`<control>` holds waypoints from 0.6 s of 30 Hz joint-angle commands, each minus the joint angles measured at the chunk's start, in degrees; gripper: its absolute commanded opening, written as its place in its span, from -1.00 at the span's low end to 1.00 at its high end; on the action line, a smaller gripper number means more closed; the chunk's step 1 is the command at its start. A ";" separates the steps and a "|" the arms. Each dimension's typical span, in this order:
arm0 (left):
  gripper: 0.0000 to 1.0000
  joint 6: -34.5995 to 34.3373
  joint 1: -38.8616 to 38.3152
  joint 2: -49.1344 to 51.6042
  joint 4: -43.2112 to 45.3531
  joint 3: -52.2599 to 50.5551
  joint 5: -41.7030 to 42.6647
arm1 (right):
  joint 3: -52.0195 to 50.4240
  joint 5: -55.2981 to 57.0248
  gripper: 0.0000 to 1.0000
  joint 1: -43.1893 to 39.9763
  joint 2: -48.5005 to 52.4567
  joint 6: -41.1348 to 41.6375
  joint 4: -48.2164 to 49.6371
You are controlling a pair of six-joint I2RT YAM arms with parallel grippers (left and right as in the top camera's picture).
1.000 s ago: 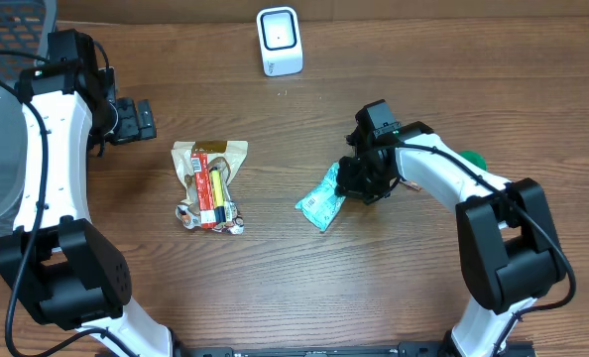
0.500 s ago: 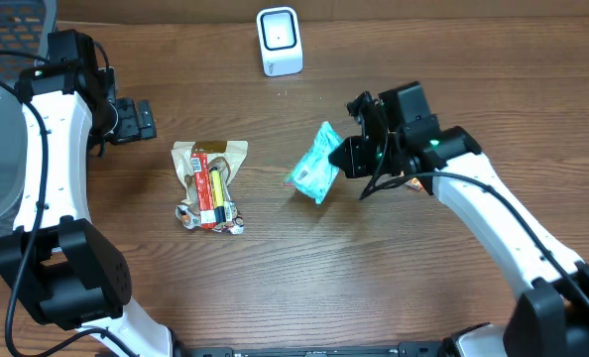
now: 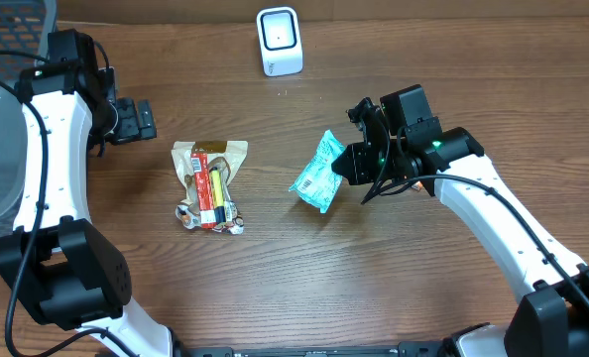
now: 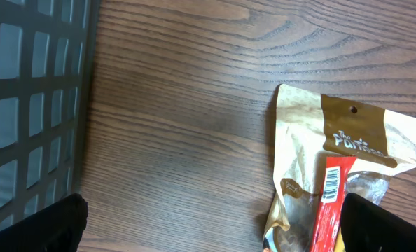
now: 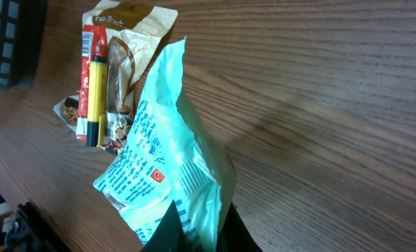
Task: Scan the item barcode
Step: 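Lift the wipes pack and turn it with the right gripper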
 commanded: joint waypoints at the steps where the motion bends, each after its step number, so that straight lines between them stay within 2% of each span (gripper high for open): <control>1: 1.00 0.87 -0.39 -1.07 0.09 1.18 0.44 | 0.00 -5.70 -0.93 -0.11 -0.81 -0.26 0.04; 4: 1.00 0.87 -0.39 -1.07 0.09 1.18 0.44 | 0.00 -12.63 -0.92 -0.11 -0.81 -0.24 1.64; 7: 1.00 0.87 -0.39 -1.07 0.09 1.18 0.44 | 0.11 -24.41 -0.93 -0.11 -0.81 1.01 4.15; 12: 1.00 0.87 -0.39 -1.07 0.09 1.18 0.44 | 0.11 -26.36 -0.93 -0.11 -0.81 9.14 4.44; 18: 1.00 0.87 -0.42 -1.07 0.09 1.18 0.44 | 0.11 -26.88 -0.93 -0.11 -0.81 9.29 2.67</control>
